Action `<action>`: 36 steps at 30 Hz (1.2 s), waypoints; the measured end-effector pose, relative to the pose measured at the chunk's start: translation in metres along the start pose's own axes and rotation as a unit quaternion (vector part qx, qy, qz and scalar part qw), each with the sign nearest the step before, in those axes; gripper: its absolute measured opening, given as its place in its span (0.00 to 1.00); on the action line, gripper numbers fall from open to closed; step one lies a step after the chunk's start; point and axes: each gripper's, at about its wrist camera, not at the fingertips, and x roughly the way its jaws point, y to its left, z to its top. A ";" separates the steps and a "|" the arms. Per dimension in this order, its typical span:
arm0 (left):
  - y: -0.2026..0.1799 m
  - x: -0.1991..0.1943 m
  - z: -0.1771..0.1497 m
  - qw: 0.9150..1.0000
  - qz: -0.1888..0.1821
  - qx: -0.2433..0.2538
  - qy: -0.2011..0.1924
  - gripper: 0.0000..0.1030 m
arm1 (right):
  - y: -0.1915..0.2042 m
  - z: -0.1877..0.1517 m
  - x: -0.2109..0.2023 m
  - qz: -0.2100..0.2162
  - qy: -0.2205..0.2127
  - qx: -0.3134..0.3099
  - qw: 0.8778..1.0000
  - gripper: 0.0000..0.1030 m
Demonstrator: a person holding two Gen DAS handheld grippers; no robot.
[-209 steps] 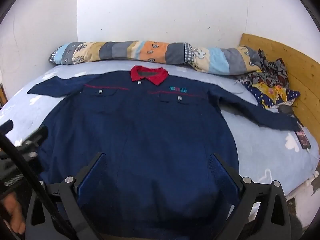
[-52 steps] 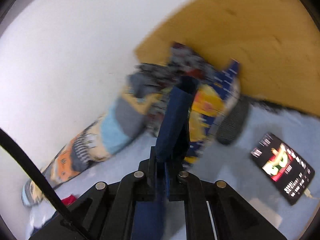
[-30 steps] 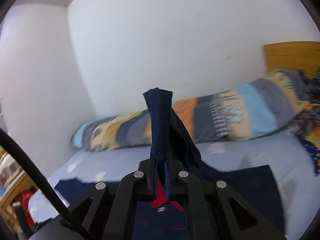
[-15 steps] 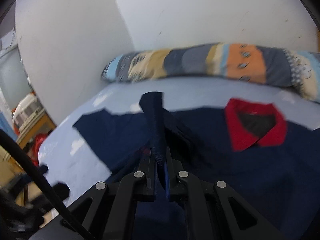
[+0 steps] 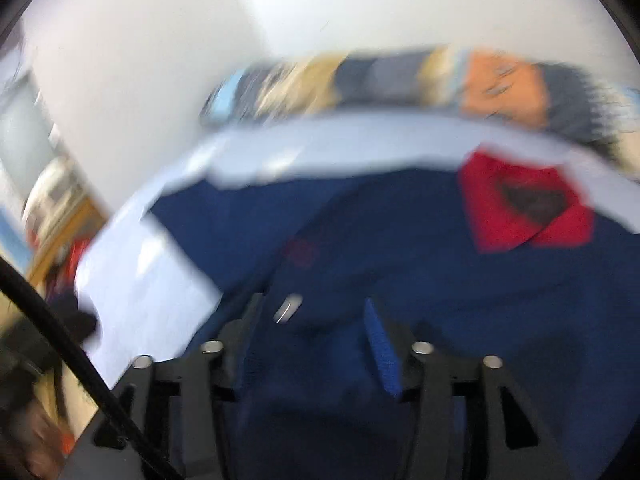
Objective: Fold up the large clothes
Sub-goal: 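Lift the sleeve and lay it across the jacket front with the right gripper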
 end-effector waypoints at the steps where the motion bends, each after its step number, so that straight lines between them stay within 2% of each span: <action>1: 0.000 0.000 0.000 1.000 0.000 0.001 0.000 1.00 | -0.018 0.008 -0.015 -0.026 -0.026 0.025 0.999 0.69; 2: 0.000 0.000 -0.001 1.000 0.001 0.002 0.001 1.00 | -0.040 0.014 -0.030 -0.066 -0.050 0.046 0.996 0.69; 3: 0.000 0.000 -0.001 1.000 0.002 0.002 0.001 1.00 | -0.062 0.018 -0.044 -0.127 -0.065 0.056 0.988 0.70; 4: 0.000 0.000 -0.001 1.000 0.001 0.001 0.001 1.00 | -0.074 0.019 -0.049 -0.169 -0.065 0.059 0.982 0.72; 5: 0.000 0.000 -0.001 1.000 0.000 0.000 0.001 1.00 | -0.097 0.019 -0.055 -0.248 -0.057 0.065 0.965 0.72; 6: -0.001 0.000 -0.001 1.000 0.000 -0.001 0.002 1.00 | -0.121 0.016 -0.062 -0.308 -0.050 0.076 0.947 0.72; 8: 0.000 0.000 -0.001 1.000 -0.002 0.000 0.001 1.00 | -0.156 0.006 -0.070 -0.364 -0.029 0.107 0.925 0.72; 9: -0.002 0.000 -0.001 1.000 -0.003 0.003 0.001 1.00 | -0.178 -0.005 -0.070 -0.377 -0.006 0.132 0.917 0.72; 10: -0.004 0.000 -0.001 1.000 -0.003 0.006 0.001 1.00 | -0.190 -0.011 -0.068 -0.379 0.011 0.146 0.914 0.72; 11: -0.006 0.001 -0.002 1.000 -0.003 0.010 0.001 1.00 | -0.208 -0.026 -0.058 -0.365 0.050 0.168 0.914 0.72; 12: -0.009 0.002 -0.003 1.000 -0.003 0.014 0.002 1.00 | -0.221 -0.043 -0.042 -0.338 0.092 0.187 0.918 0.73; 13: -0.012 0.002 -0.003 1.000 -0.002 0.019 0.002 1.00 | -0.228 -0.056 -0.033 -0.320 0.115 0.199 0.919 0.74; 15: -0.017 0.004 -0.005 1.000 0.001 0.025 0.002 1.00 | -0.227 -0.059 -0.036 -0.321 0.108 0.191 0.921 0.75; 17: -0.019 0.005 -0.006 1.000 0.001 0.028 0.004 1.00 | -0.224 -0.048 -0.045 -0.322 0.109 0.192 0.921 0.73; 19: -0.019 0.005 -0.006 1.000 0.005 0.030 0.005 1.00 | -0.210 -0.031 -0.061 -0.327 0.061 0.183 0.925 0.73; 22: -0.015 0.006 -0.005 1.000 0.007 0.022 0.007 1.00 | -0.176 -0.018 -0.070 -0.321 0.027 0.134 0.937 0.74; 23: -0.014 0.006 -0.005 1.000 0.007 0.018 0.007 1.00 | -0.164 -0.018 -0.066 -0.296 0.026 0.121 0.947 0.74; 24: -0.013 0.007 -0.004 1.000 0.005 0.015 0.008 1.00 | -0.155 -0.021 -0.057 -0.264 0.040 0.115 0.957 0.75; 26: -0.013 0.007 -0.004 1.000 0.007 0.016 0.009 1.00 | -0.145 -0.033 -0.036 -0.217 0.077 0.122 0.965 0.75; 28: -0.014 0.006 -0.005 1.000 0.007 0.019 0.008 1.00 | -0.140 -0.048 -0.012 -0.186 0.135 0.128 0.965 0.77; 29: -0.013 0.006 -0.004 1.000 0.008 0.019 0.008 1.00 | -0.135 -0.053 -0.005 -0.196 0.144 0.109 0.964 0.78; 32: -0.006 0.007 -0.001 1.000 0.014 0.015 0.007 1.00 | -0.128 -0.047 -0.012 -0.199 0.150 0.086 0.965 0.78; 34: 0.003 0.008 0.002 1.000 0.015 0.000 0.010 1.00 | -0.116 -0.041 -0.032 -0.186 0.116 0.085 0.972 0.78; 36: 0.013 0.012 0.005 1.000 0.011 -0.017 0.020 1.00 | -0.102 -0.033 -0.045 -0.171 0.102 0.073 0.977 0.78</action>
